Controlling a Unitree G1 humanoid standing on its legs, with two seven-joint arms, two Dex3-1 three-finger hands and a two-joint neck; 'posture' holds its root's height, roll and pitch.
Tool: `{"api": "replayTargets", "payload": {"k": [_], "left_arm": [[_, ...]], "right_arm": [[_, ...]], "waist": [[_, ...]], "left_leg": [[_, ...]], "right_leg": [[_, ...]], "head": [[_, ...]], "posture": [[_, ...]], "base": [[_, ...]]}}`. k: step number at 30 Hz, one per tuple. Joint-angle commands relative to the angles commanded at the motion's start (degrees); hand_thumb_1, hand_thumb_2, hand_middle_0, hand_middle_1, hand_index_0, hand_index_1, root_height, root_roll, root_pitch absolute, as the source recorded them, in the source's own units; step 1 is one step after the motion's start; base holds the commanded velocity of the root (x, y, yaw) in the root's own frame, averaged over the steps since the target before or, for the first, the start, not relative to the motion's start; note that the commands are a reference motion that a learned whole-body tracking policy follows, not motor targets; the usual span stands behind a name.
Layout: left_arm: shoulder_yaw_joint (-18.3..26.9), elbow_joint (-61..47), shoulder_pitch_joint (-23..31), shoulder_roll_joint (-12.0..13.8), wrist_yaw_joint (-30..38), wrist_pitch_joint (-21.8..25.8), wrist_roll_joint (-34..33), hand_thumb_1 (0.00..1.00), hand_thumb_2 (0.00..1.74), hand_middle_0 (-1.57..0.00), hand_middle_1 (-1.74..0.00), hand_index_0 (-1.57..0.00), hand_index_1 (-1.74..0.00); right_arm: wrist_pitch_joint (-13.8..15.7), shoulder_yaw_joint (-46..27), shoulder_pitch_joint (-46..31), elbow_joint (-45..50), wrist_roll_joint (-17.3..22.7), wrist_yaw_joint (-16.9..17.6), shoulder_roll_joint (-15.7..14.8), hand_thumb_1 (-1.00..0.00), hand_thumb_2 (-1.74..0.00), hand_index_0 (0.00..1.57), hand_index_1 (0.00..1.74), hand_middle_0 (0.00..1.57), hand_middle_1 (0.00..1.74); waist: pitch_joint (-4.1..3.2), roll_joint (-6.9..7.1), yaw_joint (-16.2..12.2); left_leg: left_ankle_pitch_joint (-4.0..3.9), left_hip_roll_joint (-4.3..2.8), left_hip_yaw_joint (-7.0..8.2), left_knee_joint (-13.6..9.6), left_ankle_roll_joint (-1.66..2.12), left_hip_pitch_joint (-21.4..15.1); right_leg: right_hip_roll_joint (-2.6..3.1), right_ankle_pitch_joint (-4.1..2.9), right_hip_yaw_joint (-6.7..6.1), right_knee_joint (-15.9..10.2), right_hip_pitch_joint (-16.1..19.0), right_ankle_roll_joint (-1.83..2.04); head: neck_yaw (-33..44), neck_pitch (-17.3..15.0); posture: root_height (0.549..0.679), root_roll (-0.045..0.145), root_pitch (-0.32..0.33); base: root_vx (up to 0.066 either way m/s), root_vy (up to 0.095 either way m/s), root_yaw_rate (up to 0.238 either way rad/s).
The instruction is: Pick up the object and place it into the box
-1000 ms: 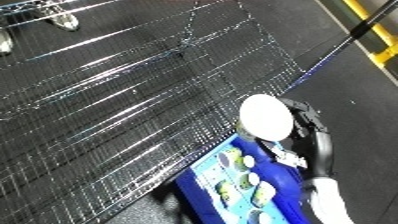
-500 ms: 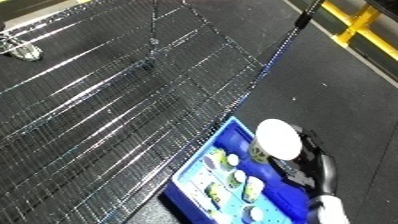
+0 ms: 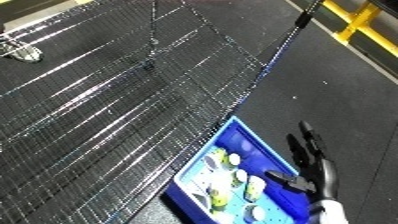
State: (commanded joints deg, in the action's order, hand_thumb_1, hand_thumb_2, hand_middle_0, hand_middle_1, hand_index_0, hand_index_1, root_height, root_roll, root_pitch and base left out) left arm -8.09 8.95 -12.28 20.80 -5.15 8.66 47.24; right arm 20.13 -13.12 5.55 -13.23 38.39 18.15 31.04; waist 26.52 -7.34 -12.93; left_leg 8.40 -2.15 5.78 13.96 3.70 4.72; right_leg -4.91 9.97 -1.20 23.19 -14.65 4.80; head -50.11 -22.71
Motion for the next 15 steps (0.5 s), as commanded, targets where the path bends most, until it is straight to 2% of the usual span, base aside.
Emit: {"api": "replayTargets", "payload": {"k": [9,15], "left_arm": [[0.2,0.0,0.7,-0.2,-0.9,-0.8,0.1,1.00,1.74,-1.57,-1.74,-1.57,-1.74],[-0.1,-0.5,1.1,-0.3,-0.7,-1.3,-0.1,1.00,1.74,-1.57,-1.74,-1.57,-1.74]], "right_arm": [[-1.2,0.4,-0.8,1.2,-0.7,-2.3,-0.3,0.00,0.00,0.00,0.00,0.00,0.00],[-2.1,2.4,-0.1,3.8,-2.7,-4.2,-0.8,0.00,0.00,0.00,0.00,0.00,0.00]], "waist": [[-0.32,0.24,0.5],[-0.41,0.89,1.9]], "left_leg": [[-0.08,-0.09,-0.59,0.5,0.19,-0.1],[-0.47,0.01,-1.49,0.3,0.20,0.1]], "right_leg": [[0.12,0.50,0.47,0.8,0.6,-0.44],[0.24,0.81,0.87,0.9,1.1,-0.69]], "head": [[1.2,-3.1],[4.9,-4.3]], "posture": [[0.673,0.076,0.030],[0.673,0.075,0.024]], "base": [[0.045,0.005,0.051],[0.032,-0.022,0.128]]}}
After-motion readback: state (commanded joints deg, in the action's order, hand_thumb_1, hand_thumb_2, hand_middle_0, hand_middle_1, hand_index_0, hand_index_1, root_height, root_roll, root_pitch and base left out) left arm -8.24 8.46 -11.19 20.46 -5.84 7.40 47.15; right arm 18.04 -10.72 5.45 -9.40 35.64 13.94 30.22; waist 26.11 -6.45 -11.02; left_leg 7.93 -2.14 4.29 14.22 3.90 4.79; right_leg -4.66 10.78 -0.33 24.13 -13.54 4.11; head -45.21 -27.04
